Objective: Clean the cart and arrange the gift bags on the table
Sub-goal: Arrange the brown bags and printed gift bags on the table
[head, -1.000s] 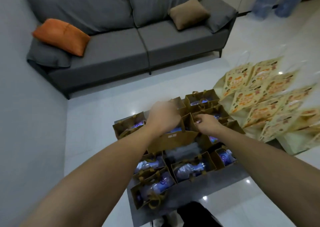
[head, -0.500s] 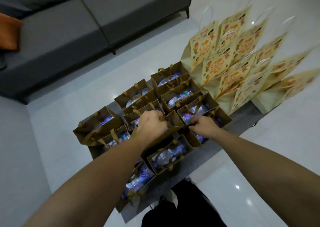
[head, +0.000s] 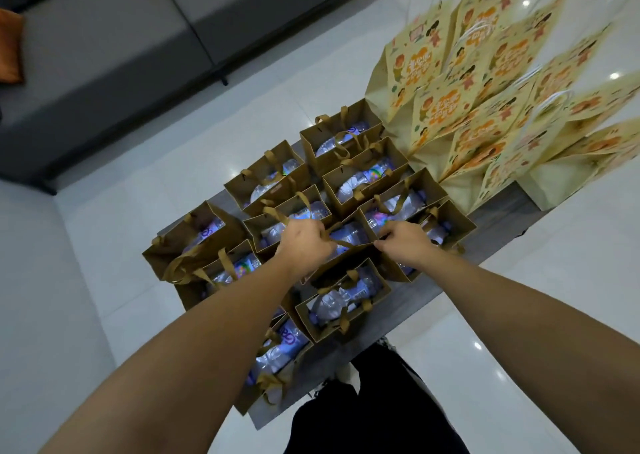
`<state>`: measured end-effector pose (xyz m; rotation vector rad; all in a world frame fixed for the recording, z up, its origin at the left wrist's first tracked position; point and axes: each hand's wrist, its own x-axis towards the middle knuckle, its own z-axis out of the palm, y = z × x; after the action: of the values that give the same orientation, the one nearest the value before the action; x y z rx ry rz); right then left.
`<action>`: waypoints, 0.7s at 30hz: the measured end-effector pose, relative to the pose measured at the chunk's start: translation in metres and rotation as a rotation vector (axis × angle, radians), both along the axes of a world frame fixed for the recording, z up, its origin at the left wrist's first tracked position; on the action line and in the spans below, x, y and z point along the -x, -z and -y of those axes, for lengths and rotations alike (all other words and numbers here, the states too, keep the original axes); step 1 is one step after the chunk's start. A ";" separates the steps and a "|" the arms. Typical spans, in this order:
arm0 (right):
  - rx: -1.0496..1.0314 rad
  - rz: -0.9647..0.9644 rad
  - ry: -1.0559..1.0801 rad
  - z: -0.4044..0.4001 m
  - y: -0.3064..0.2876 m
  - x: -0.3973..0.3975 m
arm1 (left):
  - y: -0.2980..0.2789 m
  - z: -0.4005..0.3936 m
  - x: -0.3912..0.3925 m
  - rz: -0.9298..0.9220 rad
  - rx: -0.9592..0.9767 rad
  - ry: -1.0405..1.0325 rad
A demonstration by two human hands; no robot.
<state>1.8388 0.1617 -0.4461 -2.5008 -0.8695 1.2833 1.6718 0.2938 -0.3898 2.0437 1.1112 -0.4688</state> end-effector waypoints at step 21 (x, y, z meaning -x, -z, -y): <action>0.063 0.357 -0.111 0.137 0.017 -0.044 | 0.047 0.094 -0.079 0.081 -0.166 0.321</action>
<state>1.8831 0.0242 -0.4632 -2.8184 -1.0700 0.9168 1.7507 0.1998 -0.4369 2.3797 0.7985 -0.4574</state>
